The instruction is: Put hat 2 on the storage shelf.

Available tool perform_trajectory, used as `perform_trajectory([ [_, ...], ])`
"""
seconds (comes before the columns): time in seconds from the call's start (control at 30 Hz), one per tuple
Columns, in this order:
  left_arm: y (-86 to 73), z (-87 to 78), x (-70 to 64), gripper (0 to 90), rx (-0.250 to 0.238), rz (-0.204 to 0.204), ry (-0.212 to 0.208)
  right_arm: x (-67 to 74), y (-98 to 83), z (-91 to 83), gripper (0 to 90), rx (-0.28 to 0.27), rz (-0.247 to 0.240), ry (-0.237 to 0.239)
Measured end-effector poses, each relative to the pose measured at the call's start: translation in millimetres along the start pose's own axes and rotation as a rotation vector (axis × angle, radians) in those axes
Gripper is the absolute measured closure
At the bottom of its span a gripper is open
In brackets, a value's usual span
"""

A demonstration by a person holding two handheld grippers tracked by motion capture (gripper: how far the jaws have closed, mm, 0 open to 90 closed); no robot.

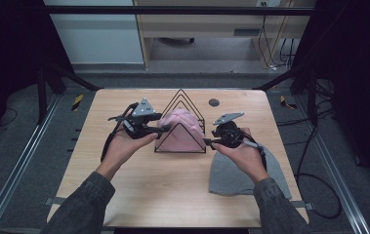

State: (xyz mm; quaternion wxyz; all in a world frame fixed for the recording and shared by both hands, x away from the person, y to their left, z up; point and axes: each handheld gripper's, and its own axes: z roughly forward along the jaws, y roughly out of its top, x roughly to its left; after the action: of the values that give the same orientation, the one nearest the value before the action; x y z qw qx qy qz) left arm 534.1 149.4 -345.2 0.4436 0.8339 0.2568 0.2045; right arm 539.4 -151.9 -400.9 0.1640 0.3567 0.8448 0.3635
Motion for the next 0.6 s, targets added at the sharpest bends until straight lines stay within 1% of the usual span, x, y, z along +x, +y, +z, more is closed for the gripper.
perform_trajectory([
  [0.07,-3.8,-4.1,-3.5,35.1,0.004,-0.012,0.000,-4.2,-3.5,-4.7,43.1,-0.001,0.008,-0.018],
  [0.13,-10.4,-6.4,-8.1,29.5,0.015,-0.018,-0.009,-9.6,-7.6,-7.9,38.1,0.009,0.026,-0.031],
  [0.23,-23.1,-6.8,-16.1,21.6,0.052,-0.015,-0.012,-18.9,-15.1,-10.4,31.7,0.028,0.040,-0.053],
  [0.3,-32.0,-6.7,-20.9,17.1,0.073,-0.004,0.000,-24.7,-20.1,-11.3,28.6,0.048,0.047,-0.071],
  [0.37,-43.1,-6.7,-24.6,14.0,0.095,-0.019,-0.009,-30.0,-25.1,-12.3,27.0,0.069,0.064,-0.086],
  [0.4,-47.0,-6.9,-25.8,12.3,0.105,-0.022,-0.008,-33.5,-28.2,-13.0,24.6,0.086,0.076,-0.100],
  [0.47,-58.7,-8.3,-29.9,10.2,0.139,-0.005,0.000,-39.5,-33.0,-14.8,23.6,0.099,0.096,-0.126],
  [0.5,-65.2,-9.5,-31.7,9.7,0.150,-0.007,0.003,-43.4,-35.6,-16.5,23.0,0.110,0.114,-0.133],
  [0.57,-78.7,-12.2,-33.7,9.6,0.164,-0.025,-0.004,-52.4,-41.0,-20.3,20.9,0.134,0.146,-0.136],
  [0.6,-85.6,-13.8,-34.3,9.6,0.167,-0.034,0.000,-57.5,-44.1,-21.9,20.7,0.146,0.165,-0.138],
])
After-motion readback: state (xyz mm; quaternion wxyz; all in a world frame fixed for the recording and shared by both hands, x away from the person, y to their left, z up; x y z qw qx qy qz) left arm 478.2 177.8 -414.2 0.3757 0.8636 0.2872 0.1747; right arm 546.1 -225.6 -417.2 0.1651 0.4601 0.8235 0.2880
